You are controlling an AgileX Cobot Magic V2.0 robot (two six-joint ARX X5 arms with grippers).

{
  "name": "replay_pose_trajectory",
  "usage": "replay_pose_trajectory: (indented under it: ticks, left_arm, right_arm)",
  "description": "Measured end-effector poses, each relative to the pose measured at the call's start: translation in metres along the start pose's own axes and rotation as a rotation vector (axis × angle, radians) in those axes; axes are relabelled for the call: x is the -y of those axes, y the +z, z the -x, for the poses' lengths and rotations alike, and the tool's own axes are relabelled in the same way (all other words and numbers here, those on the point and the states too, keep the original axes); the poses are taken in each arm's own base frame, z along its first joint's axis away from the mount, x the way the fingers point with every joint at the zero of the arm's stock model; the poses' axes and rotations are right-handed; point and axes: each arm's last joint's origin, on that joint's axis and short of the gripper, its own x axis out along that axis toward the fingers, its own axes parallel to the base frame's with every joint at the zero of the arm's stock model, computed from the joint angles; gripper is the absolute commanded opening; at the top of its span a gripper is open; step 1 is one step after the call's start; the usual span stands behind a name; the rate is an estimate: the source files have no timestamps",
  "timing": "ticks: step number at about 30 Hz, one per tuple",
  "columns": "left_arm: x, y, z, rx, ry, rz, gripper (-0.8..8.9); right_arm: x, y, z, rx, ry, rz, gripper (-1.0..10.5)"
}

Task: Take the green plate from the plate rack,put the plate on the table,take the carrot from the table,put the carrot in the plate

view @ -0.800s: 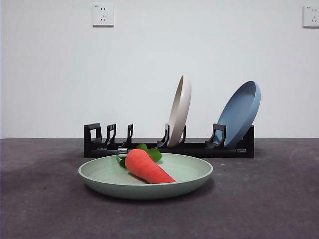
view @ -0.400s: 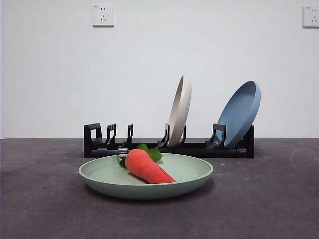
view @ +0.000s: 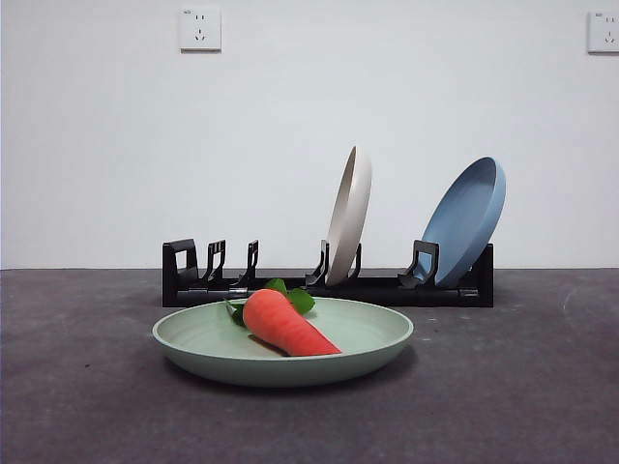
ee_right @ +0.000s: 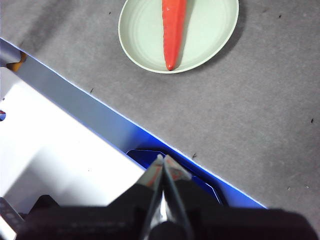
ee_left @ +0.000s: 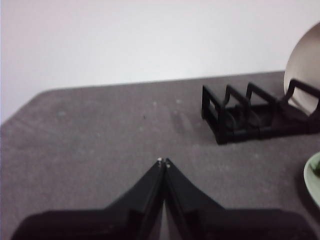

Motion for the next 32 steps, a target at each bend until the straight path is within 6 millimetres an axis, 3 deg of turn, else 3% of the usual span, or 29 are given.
replay_pose_trajectory:
  ticks: [14,32]
  left_arm:
    - [0.001,-0.018,0.000,-0.090,-0.002,0.004,-0.02]
    - [0.000,-0.019,0.000,-0.093,0.001,0.009,-0.02]
  right_arm:
    - [0.000,0.000,0.000,0.000,0.000,0.000,0.0]
    - [0.000,0.000,0.000,0.000,0.000,0.000,0.0]
